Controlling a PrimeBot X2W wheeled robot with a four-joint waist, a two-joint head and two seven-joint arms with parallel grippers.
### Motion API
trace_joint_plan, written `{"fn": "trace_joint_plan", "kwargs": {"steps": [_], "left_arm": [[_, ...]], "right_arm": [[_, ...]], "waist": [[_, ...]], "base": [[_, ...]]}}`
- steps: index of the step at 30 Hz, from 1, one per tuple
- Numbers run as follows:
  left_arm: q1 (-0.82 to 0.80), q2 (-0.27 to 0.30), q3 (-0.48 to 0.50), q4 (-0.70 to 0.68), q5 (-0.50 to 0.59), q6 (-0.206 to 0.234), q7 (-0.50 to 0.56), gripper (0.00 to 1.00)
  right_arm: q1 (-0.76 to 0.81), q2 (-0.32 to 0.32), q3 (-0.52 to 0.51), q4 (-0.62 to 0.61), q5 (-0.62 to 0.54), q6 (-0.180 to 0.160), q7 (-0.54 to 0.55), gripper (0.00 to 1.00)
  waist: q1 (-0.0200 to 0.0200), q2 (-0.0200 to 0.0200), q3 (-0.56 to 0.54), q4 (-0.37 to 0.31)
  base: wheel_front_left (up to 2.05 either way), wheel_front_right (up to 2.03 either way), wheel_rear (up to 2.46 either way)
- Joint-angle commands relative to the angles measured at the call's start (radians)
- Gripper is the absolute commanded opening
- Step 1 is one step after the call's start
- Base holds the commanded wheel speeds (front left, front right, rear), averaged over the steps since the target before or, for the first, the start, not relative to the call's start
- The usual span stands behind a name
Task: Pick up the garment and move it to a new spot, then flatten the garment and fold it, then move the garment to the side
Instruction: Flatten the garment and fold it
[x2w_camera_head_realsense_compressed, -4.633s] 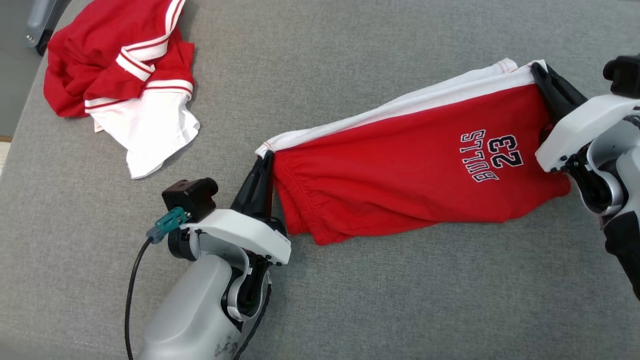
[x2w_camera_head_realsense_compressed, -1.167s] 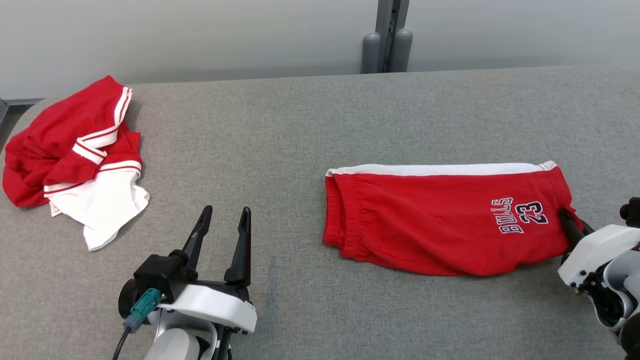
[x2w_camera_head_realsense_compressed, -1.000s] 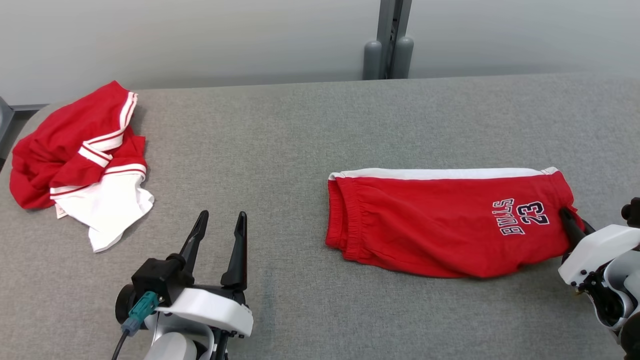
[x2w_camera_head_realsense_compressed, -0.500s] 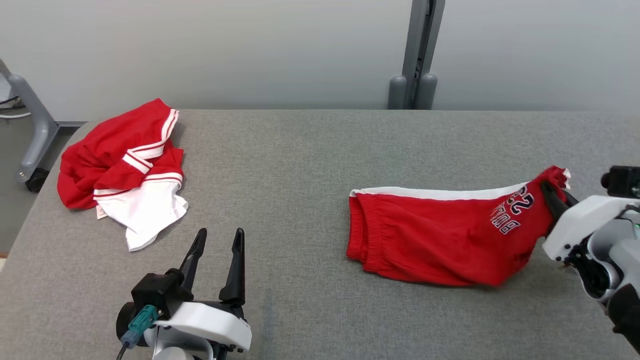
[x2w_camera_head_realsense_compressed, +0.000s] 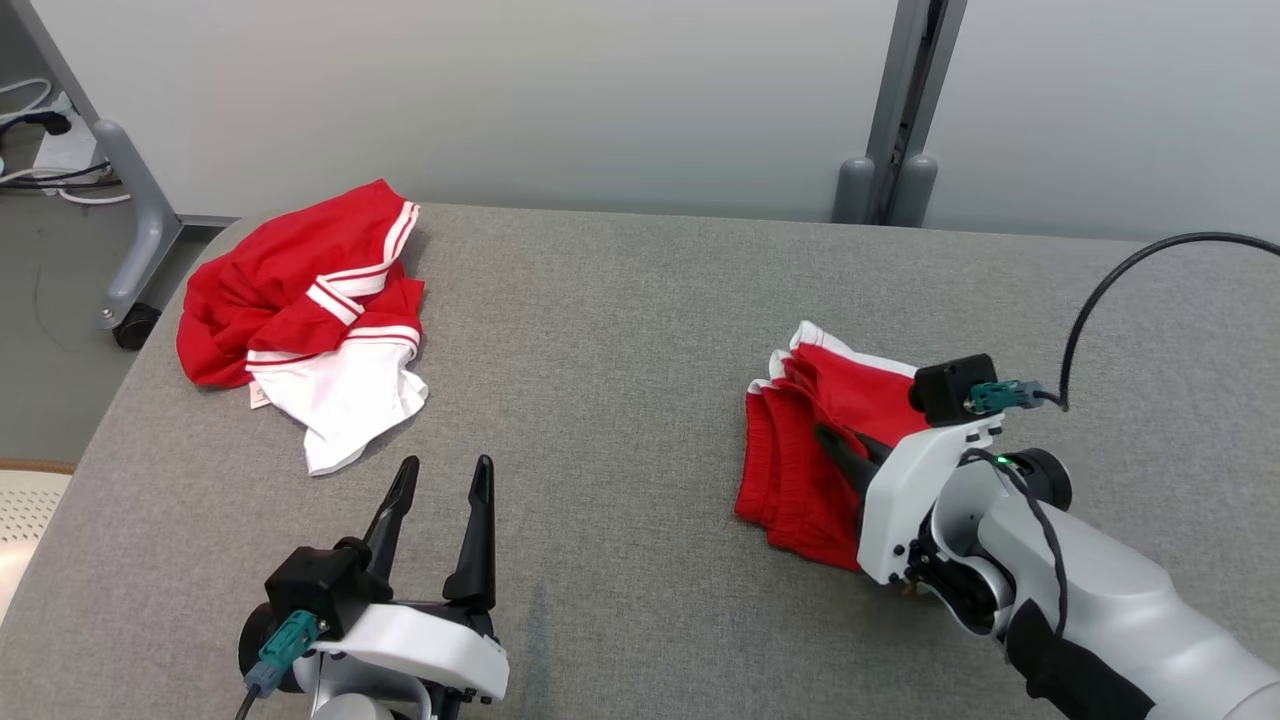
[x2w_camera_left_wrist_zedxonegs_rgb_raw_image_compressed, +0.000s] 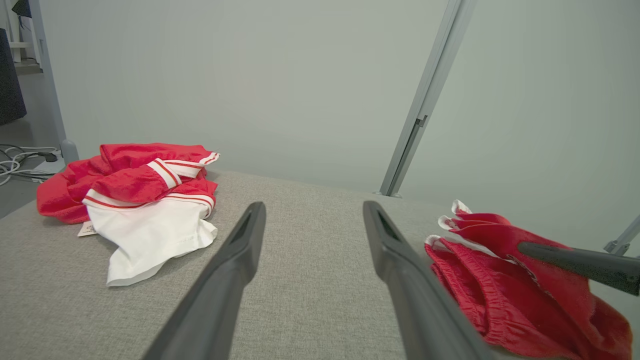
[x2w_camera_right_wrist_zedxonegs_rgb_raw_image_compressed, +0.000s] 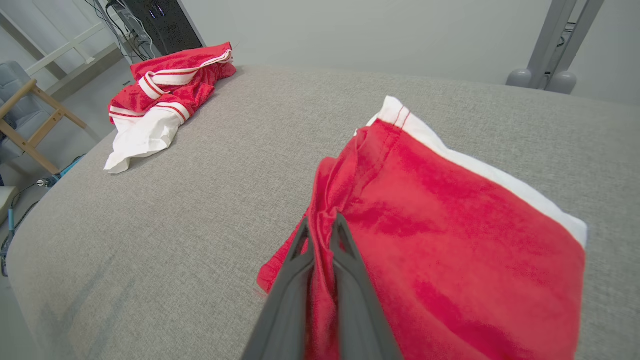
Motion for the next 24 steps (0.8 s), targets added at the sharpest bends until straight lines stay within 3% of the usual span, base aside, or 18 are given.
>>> {"fn": "trace_joint_plan", "kwargs": {"steps": [1, 17, 20, 21, 24], "left_arm": [[-0.014, 0.003, 0.003, -0.003, 0.005, -0.005, -0.002, 1.00], [-0.022, -0.004, 0.015, 0.000, 0.010, -0.009, -0.002, 1.00], [-0.024, -0.005, 0.016, 0.003, 0.010, -0.011, -0.002, 1.00], [-0.024, -0.005, 0.017, 0.003, 0.011, -0.011, -0.002, 1.00], [-0.023, -0.006, 0.017, 0.006, 0.012, -0.011, -0.002, 1.00]], "right_arm": [[0.007, 0.007, 0.011, 0.012, -0.009, 0.000, 0.002, 0.00], [-0.025, 0.083, 0.076, 0.105, -0.045, 0.000, -0.065, 0.03], [-0.025, 0.096, 0.089, 0.109, -0.055, 0.000, -0.084, 0.59], [-0.023, 0.098, 0.093, 0.107, -0.055, 0.000, -0.090, 1.00], [-0.016, 0.097, 0.100, 0.095, -0.062, 0.000, -0.115, 1.00]], "waist": [[0.0000, 0.0000, 0.006, 0.006], [0.0000, 0.0000, 0.032, 0.009], [0.0000, 0.0000, 0.032, 0.005], [0.0000, 0.0000, 0.032, 0.004], [0.0000, 0.0000, 0.030, -0.002]], "base": [[0.00, 0.00, 0.00], [0.00, 0.00, 0.00], [0.00, 0.00, 0.00], [0.00, 0.00, 0.00], [0.00, 0.00, 0.00]]}}
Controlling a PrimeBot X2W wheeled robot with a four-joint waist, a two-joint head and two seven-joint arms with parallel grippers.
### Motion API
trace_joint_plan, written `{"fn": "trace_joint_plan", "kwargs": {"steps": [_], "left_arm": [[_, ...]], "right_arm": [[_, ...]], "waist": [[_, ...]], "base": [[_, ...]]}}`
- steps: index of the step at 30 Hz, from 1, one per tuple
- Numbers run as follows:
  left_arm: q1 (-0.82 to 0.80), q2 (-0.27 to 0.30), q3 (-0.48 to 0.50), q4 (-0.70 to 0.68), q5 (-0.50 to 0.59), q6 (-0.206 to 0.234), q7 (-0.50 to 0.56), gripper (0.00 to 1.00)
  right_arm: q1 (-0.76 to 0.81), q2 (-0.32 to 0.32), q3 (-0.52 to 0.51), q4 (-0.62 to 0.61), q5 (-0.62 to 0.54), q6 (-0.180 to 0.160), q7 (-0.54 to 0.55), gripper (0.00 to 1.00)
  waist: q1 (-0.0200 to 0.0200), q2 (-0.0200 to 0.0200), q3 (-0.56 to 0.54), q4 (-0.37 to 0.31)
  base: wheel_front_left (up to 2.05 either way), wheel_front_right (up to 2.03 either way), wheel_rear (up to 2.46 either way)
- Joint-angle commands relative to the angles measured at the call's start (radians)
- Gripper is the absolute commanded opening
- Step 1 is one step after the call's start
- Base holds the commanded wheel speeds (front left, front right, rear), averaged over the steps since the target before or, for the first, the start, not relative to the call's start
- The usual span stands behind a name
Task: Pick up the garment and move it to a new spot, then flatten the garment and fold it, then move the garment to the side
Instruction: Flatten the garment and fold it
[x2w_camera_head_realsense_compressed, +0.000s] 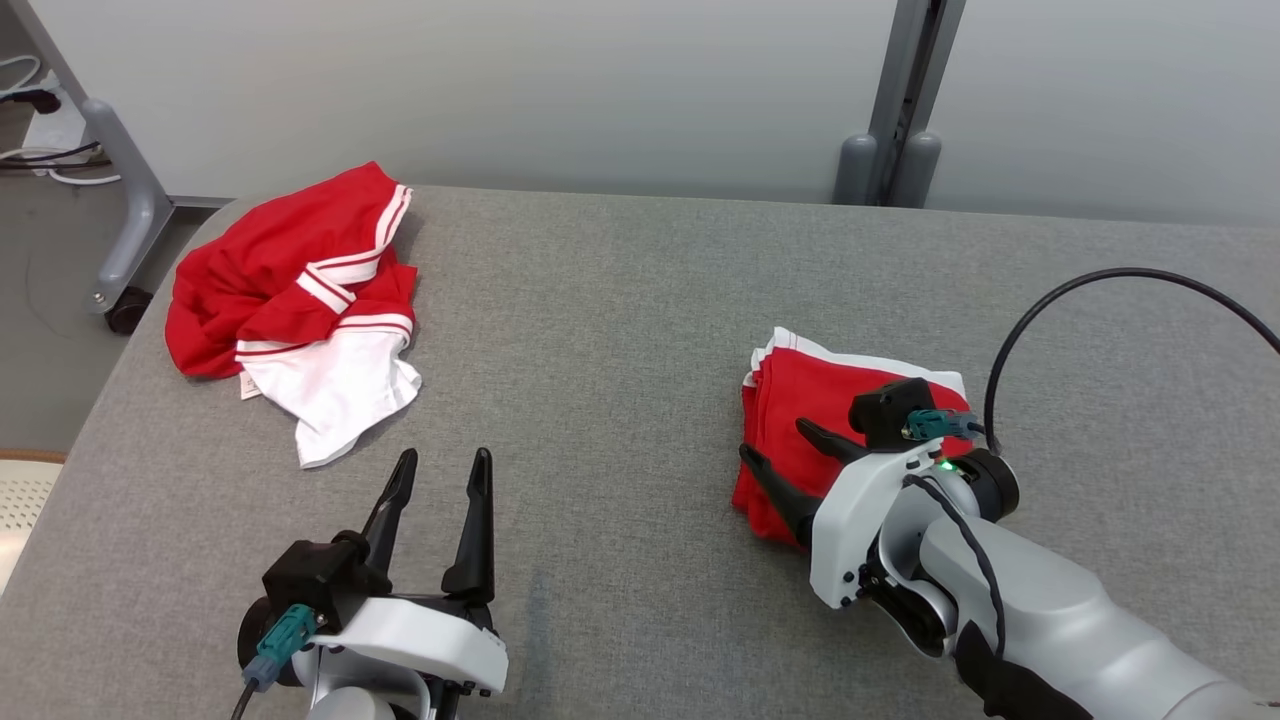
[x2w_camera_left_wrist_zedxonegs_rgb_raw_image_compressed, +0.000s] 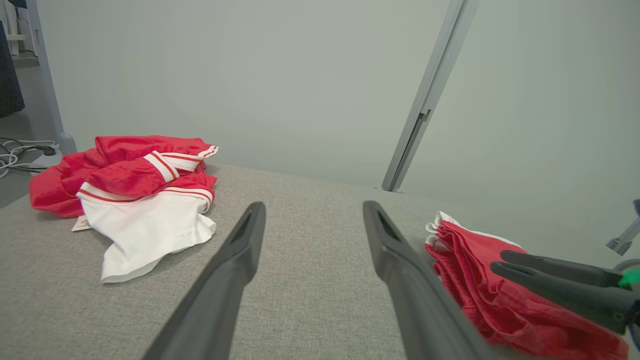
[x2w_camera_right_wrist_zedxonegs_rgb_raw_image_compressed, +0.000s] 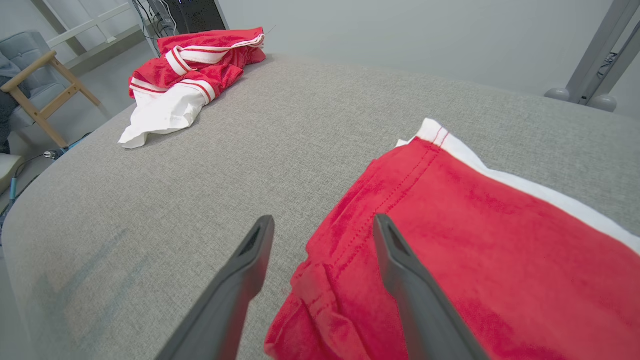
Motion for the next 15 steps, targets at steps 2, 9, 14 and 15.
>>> {"fn": "trace_joint_plan", "kwargs": {"steps": [2, 9, 14, 15], "left_arm": [[-0.009, 0.002, 0.004, 0.002, 0.007, -0.002, -0.002, 1.00], [0.001, 0.001, -0.002, -0.002, 0.009, -0.003, -0.002, 1.00], [0.005, 0.001, -0.011, -0.002, 0.009, -0.004, -0.002, 1.00], [0.005, 0.001, -0.013, -0.002, 0.009, -0.004, -0.002, 1.00]], "right_arm": [[0.009, -0.008, 0.002, -0.011, -0.003, 0.000, -0.021, 1.00], [0.021, -0.046, -0.073, -0.048, -0.003, 0.000, -0.068, 1.00], [0.045, -0.096, -0.247, -0.074, -0.066, 0.000, -0.072, 1.00], [0.060, -0.104, -0.287, -0.081, -0.087, 0.000, -0.072, 1.00]], "waist": [[0.0000, 0.0000, -0.002, -0.005], [0.0000, 0.0000, -0.006, -0.026], [0.0000, 0.0000, -0.004, -0.039], [0.0000, 0.0000, -0.003, -0.041]], "base": [[0.00, 0.00, 0.00], [0.00, 0.00, 0.00], [0.00, 0.00, 0.00], [0.00, 0.00, 0.00]]}}
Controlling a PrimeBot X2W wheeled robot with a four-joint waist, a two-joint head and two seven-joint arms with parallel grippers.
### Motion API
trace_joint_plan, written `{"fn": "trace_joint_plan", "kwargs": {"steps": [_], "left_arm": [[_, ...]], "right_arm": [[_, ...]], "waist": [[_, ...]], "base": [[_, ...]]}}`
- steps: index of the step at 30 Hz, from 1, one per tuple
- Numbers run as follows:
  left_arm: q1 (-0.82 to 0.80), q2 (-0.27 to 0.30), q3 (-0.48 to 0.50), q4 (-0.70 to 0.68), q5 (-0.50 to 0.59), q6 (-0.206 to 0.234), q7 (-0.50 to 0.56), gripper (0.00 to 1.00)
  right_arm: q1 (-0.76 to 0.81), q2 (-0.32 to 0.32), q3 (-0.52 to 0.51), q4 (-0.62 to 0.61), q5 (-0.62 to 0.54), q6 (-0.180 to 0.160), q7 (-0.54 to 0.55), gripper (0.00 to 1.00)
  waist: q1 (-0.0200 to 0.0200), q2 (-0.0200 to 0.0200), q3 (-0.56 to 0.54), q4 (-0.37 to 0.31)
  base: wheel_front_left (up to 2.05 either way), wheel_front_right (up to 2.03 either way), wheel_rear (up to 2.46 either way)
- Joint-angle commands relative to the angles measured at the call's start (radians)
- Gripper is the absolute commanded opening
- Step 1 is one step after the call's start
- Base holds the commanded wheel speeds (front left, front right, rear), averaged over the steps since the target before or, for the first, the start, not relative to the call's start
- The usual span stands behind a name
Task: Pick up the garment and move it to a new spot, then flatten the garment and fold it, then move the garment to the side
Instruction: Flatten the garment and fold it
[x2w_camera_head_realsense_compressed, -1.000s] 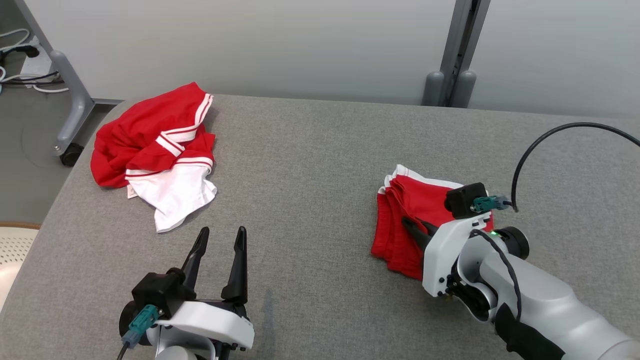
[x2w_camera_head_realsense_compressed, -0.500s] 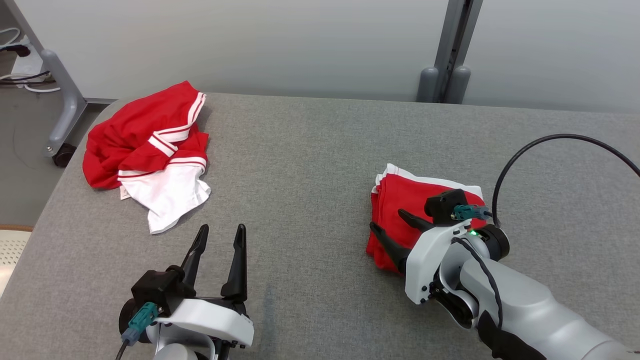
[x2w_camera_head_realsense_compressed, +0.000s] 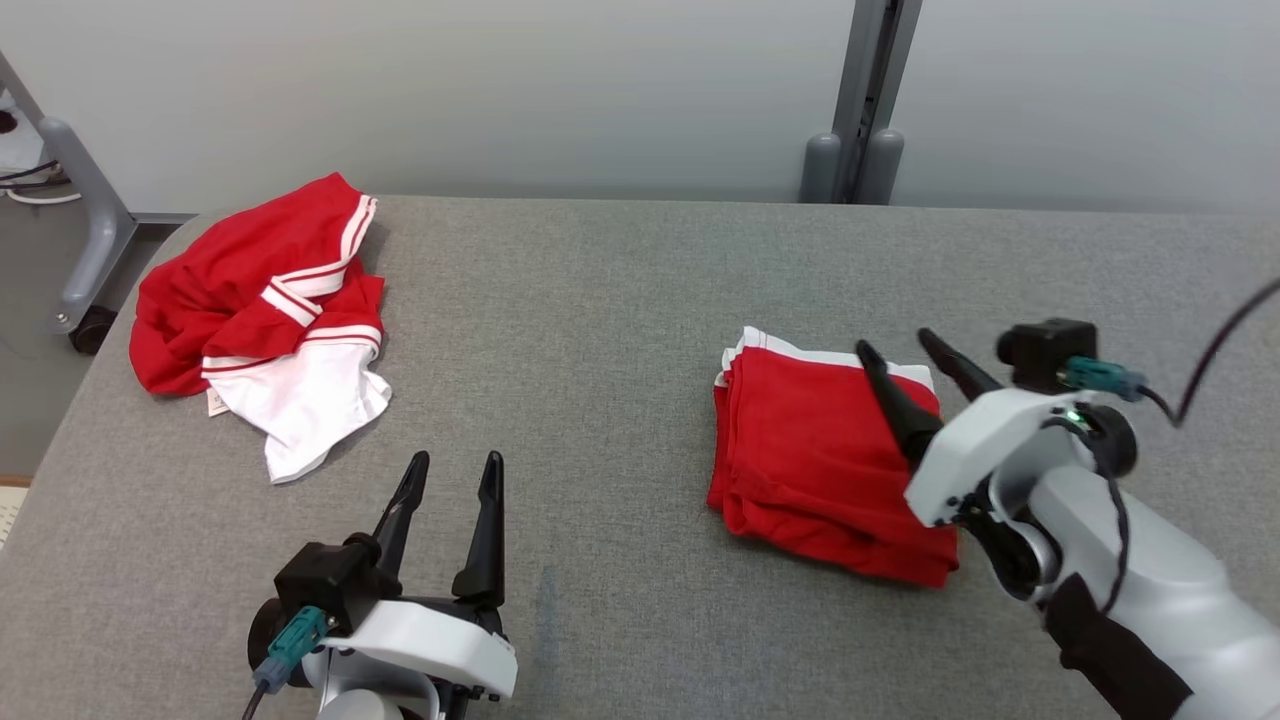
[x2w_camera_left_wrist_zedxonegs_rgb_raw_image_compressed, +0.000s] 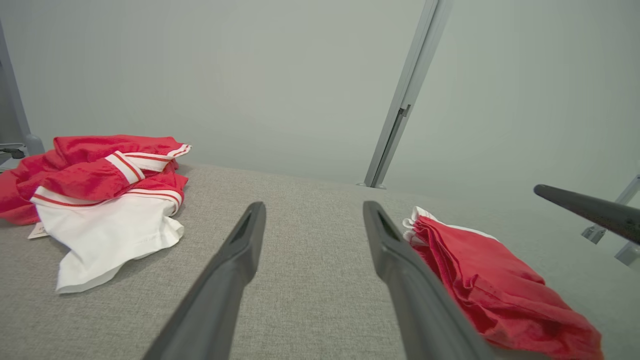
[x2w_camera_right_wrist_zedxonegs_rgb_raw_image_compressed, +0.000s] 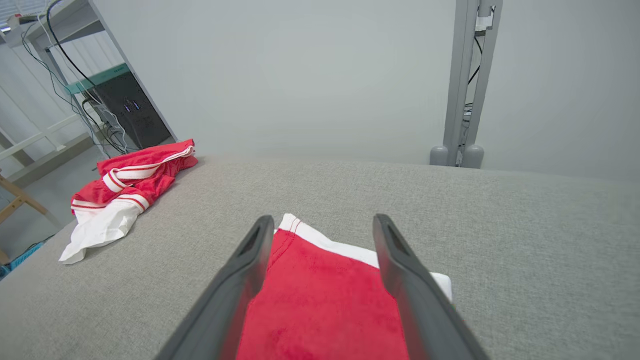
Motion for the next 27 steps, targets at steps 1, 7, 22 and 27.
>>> {"fn": "trace_joint_plan", "kwargs": {"steps": [1, 7, 22, 27], "left_arm": [[0.003, 0.004, 0.000, 0.000, 0.007, -0.003, -0.002, 1.00], [-0.002, 0.003, -0.007, 0.003, 0.004, -0.006, -0.002, 1.00], [0.017, 0.004, 0.012, -0.006, 0.013, 0.008, -0.002, 1.00], [0.037, 0.006, 0.035, -0.009, 0.023, 0.018, -0.002, 1.00]], "right_arm": [[0.033, -0.006, -0.025, -0.005, -0.020, 0.000, -0.004, 1.00], [0.117, -0.023, -0.216, -0.038, -0.146, 0.000, -0.004, 1.00], [0.361, 0.034, -0.702, -0.278, -0.500, 0.000, -0.003, 1.00], [0.520, 0.120, -0.852, -0.474, -0.701, 0.000, -0.003, 1.00]], "waist": [[0.0000, 0.0000, 0.001, -0.001], [0.0000, 0.0000, 0.005, -0.002], [0.0000, 0.0000, -0.015, -0.021], [0.0000, 0.0000, -0.031, -0.051]], "base": [[0.00, 0.00, 0.00], [0.00, 0.00, 0.00], [0.00, 0.00, 0.00], [0.00, 0.00, 0.00]]}}
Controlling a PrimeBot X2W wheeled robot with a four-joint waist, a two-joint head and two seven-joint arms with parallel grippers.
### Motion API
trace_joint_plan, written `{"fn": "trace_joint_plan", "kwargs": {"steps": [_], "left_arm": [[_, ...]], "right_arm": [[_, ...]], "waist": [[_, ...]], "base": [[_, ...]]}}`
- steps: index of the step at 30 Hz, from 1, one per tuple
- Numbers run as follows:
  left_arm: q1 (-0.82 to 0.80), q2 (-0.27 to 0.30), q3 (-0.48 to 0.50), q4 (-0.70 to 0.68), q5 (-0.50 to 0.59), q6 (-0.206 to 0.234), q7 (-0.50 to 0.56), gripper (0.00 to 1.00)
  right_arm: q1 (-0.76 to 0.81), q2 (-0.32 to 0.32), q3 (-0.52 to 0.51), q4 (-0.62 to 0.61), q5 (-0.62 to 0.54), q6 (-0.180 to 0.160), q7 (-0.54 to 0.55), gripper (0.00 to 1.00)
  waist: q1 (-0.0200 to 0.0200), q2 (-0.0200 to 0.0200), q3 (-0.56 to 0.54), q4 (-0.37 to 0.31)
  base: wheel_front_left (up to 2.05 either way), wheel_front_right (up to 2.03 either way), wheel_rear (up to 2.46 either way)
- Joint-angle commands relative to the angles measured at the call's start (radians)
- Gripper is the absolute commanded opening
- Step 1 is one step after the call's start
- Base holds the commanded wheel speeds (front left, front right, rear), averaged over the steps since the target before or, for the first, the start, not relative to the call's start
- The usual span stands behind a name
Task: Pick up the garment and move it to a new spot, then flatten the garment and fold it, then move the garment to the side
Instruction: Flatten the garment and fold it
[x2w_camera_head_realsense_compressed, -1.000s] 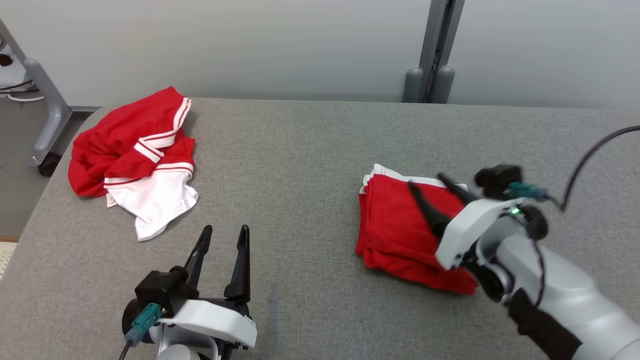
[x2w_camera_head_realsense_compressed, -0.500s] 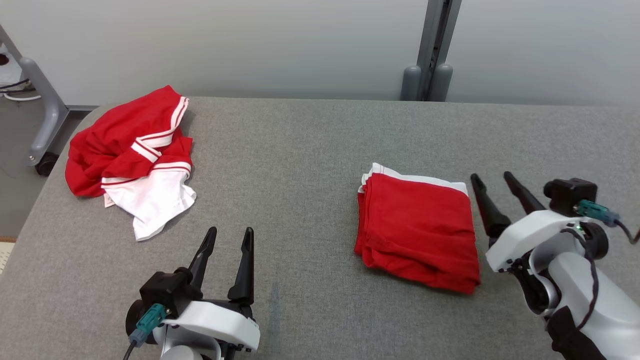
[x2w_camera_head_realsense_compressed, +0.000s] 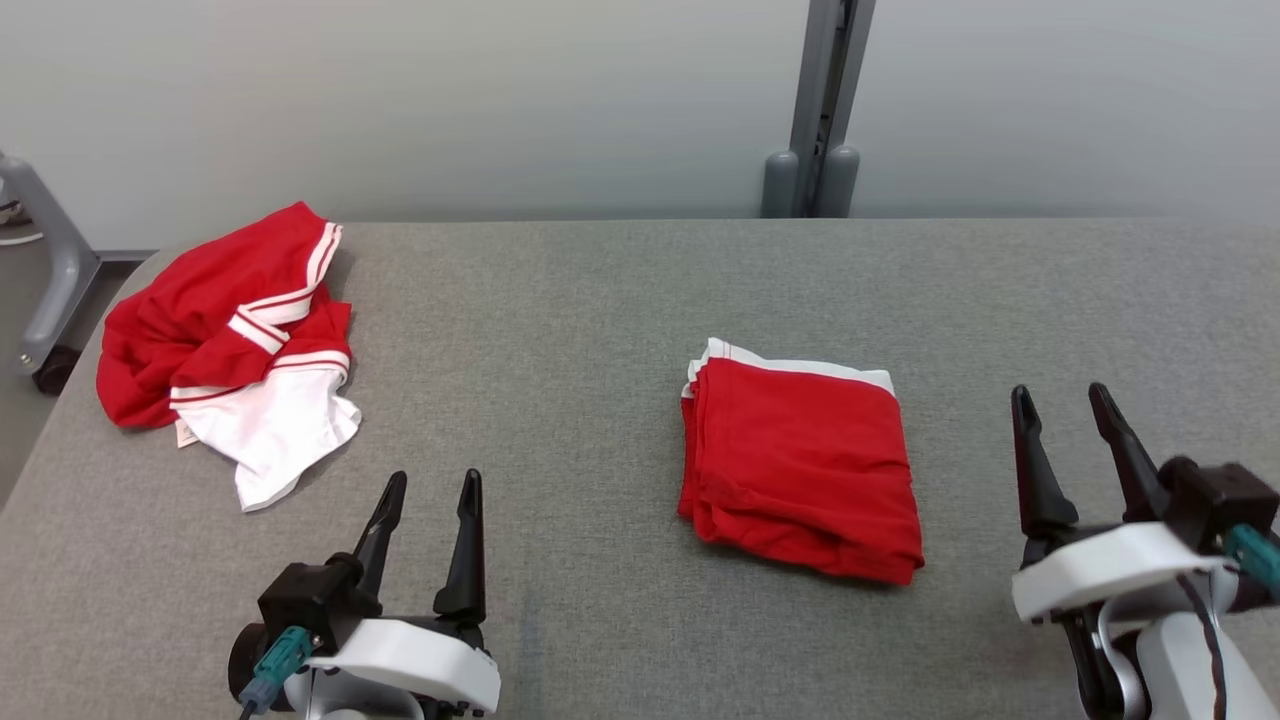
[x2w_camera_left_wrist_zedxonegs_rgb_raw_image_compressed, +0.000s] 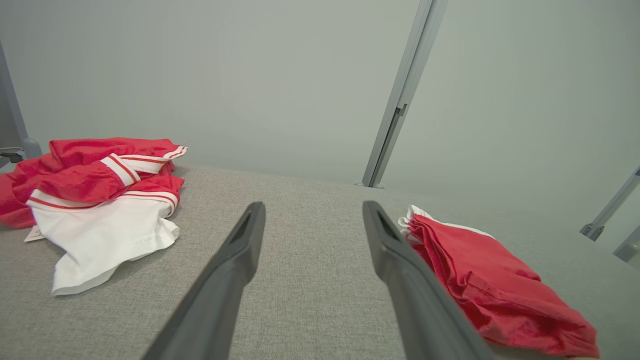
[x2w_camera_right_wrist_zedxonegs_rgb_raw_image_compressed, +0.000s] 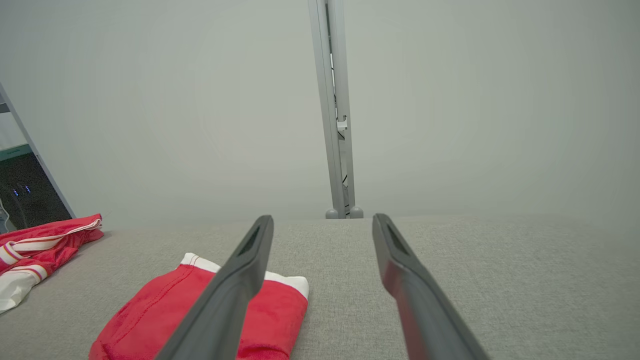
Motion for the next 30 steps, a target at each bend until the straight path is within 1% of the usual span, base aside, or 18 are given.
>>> {"fn": "trace_joint_plan", "kwargs": {"steps": [1, 5, 11, 16, 30], "left_arm": [[0.009, 0.006, 0.008, -0.002, 0.010, 0.007, -0.002, 1.00], [0.032, 0.006, 0.023, -0.006, 0.022, 0.015, -0.002, 1.00], [0.067, 0.005, 0.045, -0.016, 0.035, 0.026, -0.002, 1.00], [0.080, 0.005, 0.058, -0.018, 0.057, 0.031, -0.002, 1.00], [0.097, 0.003, 0.068, -0.018, 0.072, 0.017, -0.002, 1.00]], "right_arm": [[0.033, 0.009, -0.022, -0.032, -0.029, 0.000, 0.000, 1.00], [0.118, 0.051, -0.056, -0.121, -0.089, 0.000, 0.000, 1.00], [0.174, 0.066, -0.045, -0.185, -0.112, 0.000, 0.014, 1.00], [0.188, 0.066, -0.026, -0.197, -0.103, 0.000, 0.022, 1.00], [0.200, 0.066, -0.028, -0.182, -0.094, 0.000, 0.025, 1.00]], "waist": [[0.0000, 0.0000, -0.008, -0.009], [0.0000, 0.0000, -0.023, -0.028], [0.0000, 0.0000, -0.035, -0.052], [0.0000, 0.0000, -0.040, -0.060], [0.0000, 0.0000, -0.054, -0.061]], "base": [[0.00, 0.00, 0.00], [0.00, 0.00, 0.00], [0.00, 0.00, 0.00], [0.00, 0.00, 0.00], [0.00, 0.00, 0.00]]}}
